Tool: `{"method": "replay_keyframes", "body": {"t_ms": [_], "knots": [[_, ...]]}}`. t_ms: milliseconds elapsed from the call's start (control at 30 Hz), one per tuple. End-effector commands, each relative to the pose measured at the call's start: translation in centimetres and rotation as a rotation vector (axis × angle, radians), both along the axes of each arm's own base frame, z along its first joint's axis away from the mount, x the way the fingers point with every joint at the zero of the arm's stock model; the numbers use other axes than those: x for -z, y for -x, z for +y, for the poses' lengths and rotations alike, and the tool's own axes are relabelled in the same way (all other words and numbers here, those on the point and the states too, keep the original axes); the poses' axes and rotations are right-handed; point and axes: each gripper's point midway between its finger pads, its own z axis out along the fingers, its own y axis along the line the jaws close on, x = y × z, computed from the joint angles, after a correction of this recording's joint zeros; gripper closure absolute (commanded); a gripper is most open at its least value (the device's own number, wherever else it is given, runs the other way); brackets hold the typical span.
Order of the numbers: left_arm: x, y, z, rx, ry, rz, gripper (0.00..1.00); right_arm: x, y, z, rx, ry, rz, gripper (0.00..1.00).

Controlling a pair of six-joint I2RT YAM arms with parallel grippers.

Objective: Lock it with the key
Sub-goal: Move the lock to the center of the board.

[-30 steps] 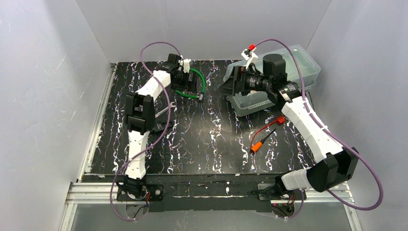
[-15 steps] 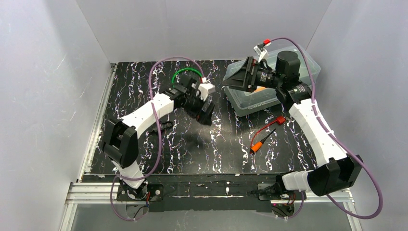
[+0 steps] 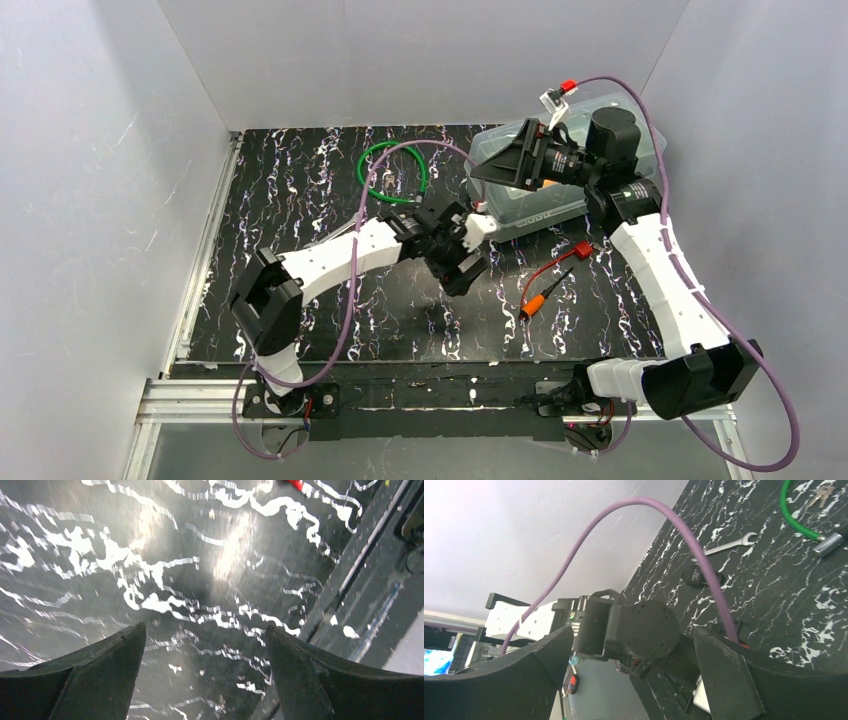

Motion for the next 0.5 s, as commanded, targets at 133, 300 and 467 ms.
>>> {"method": "replay_keyframes", "body": {"t_ms": [133, 300, 467], "knots": [[-2.5, -2.2, -8.6, 0.088, 0.089, -0.255, 0.26, 1.2, 1.1, -2.3, -0.007, 0.068, -0.089, 0.02], [-2.2, -3.7, -12.5, 0.068, 0.145, -0.306, 0.38, 2.1, 0.8, -3.7, -0.009, 0.142, -0.16, 0.02], [-0.5, -4.9, -15.7, 0.037, 0.176, -0.328, 0.41, 2.0, -0.5, -5.0, 0.049, 0.195, -0.201, 0.02]]}}
